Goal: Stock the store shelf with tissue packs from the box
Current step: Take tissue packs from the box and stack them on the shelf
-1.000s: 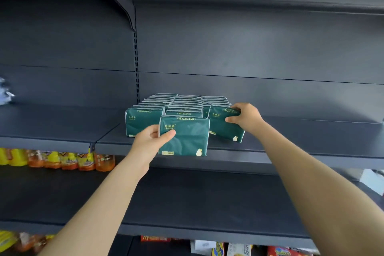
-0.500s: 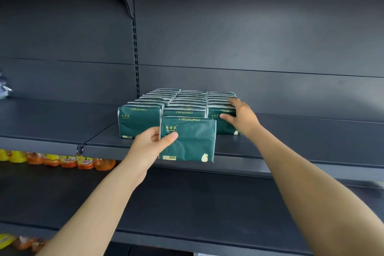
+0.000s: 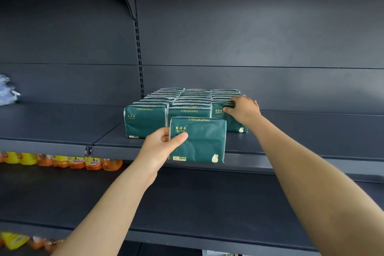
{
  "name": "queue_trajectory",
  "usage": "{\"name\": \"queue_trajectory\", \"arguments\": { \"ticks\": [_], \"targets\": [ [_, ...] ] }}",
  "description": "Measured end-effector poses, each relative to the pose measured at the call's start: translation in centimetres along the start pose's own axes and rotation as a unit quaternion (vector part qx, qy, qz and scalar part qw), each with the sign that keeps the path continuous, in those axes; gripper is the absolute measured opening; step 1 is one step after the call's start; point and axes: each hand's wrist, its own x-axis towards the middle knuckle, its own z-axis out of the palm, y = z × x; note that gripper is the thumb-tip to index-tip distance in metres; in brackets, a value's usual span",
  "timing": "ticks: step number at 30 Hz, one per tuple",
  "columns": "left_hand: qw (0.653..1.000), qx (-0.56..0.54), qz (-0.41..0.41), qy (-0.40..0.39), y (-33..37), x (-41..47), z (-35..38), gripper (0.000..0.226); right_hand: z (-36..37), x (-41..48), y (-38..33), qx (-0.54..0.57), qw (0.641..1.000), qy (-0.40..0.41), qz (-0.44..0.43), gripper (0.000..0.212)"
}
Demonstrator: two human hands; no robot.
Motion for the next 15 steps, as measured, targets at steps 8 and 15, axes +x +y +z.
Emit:
{"name": "queue_trajectory", "arguments": {
  "ticks": [8, 15],
  "targets": [
    [0.999, -0.036, -0.002, 0.025, 1.4, -1.2, 0.4, 0.021, -4.2, -8.1, -0.8, 0.342, 0.938, 0.044, 0.026, 0.036],
    [0.999, -0.046, -0.008, 0.019, 1.4, -2.3, 2.4, 0.010, -2.8, -17.2, -3.0, 0.535, 0.844, 0.004, 0.033, 0.020]
  ]
}}
